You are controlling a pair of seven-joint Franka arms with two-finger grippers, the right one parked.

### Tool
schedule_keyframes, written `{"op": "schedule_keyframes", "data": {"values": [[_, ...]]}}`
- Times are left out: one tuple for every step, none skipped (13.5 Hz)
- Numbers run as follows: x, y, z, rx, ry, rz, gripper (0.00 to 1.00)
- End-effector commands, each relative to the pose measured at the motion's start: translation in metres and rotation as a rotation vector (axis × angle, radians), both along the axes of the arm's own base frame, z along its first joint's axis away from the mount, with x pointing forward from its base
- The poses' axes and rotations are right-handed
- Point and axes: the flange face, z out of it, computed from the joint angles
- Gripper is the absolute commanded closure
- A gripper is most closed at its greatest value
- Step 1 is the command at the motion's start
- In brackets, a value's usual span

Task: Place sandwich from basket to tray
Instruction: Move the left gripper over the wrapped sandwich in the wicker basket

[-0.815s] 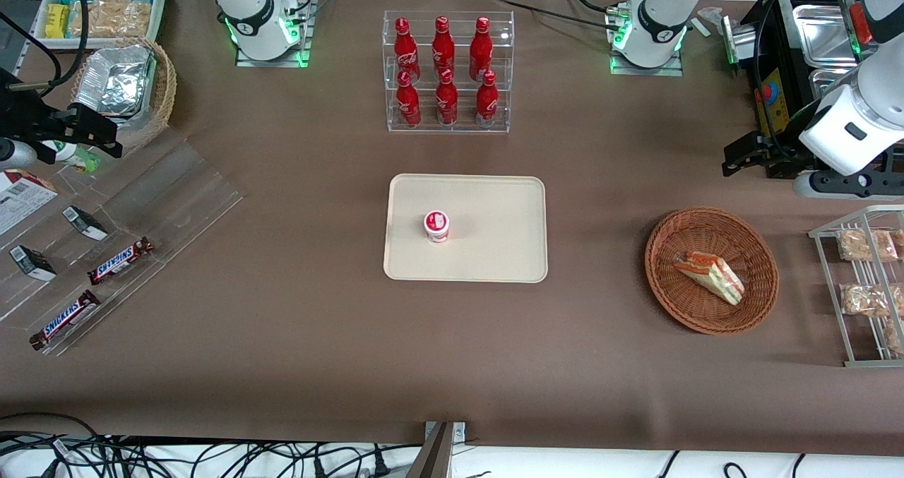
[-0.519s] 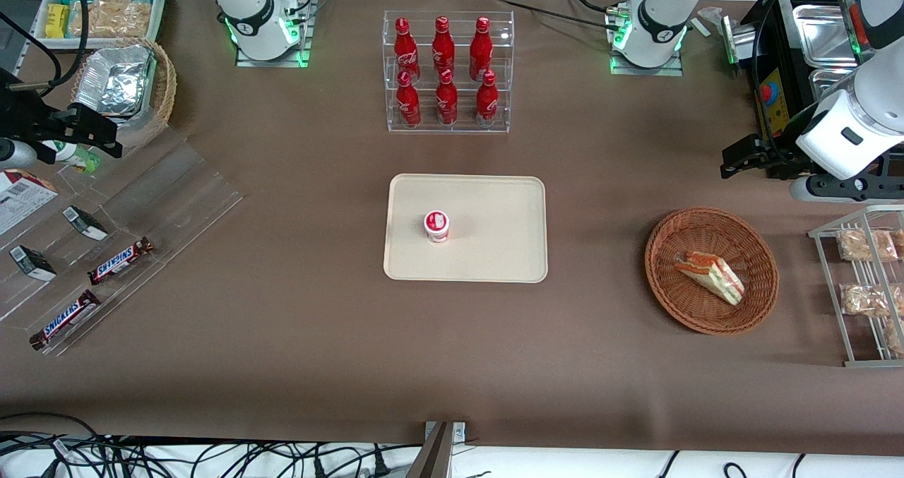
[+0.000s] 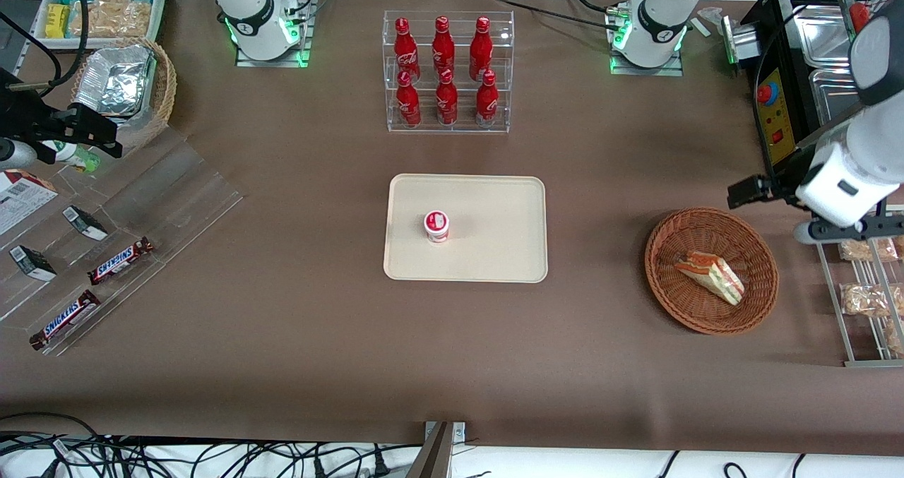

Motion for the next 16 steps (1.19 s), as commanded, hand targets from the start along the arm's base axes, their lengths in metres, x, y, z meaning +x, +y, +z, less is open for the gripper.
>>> {"op": "schedule_keyframes", "data": {"values": [[0.025,0.021,-0.027,0.059,-0.03,0.146,0.0],[0.03,0.025,-0.035,0.062,-0.051,0.215,0.0],[0.035,0.03,-0.047,0.065,-0.057,0.293,0.0],[0.04,0.034,-0.059,0.069,-0.064,0.375,0.0],[0.045,0.035,-0.069,0.075,-0.081,0.455,0.0],[0.048,0.038,-0.083,0.105,-0.088,0.522,0.0],[0.051,0.037,-0.094,0.133,-0.098,0.583,0.0],[0.053,0.036,-0.106,0.141,-0.1,0.652,0.0],[0.054,0.032,-0.119,0.143,-0.109,0.693,0.0],[0.052,0.032,-0.13,0.164,-0.126,0.705,0.0],[0.05,0.034,-0.142,0.191,-0.143,0.707,0.0],[0.049,0.035,-0.152,0.202,-0.156,0.722,0.0],[0.051,0.034,-0.164,0.199,-0.157,0.739,0.0],[0.051,0.035,-0.176,0.202,-0.146,0.751,0.0],[0.051,0.036,-0.185,0.206,-0.135,0.755,0.0],[0.051,0.036,-0.195,0.209,-0.123,0.756,0.0]]}}
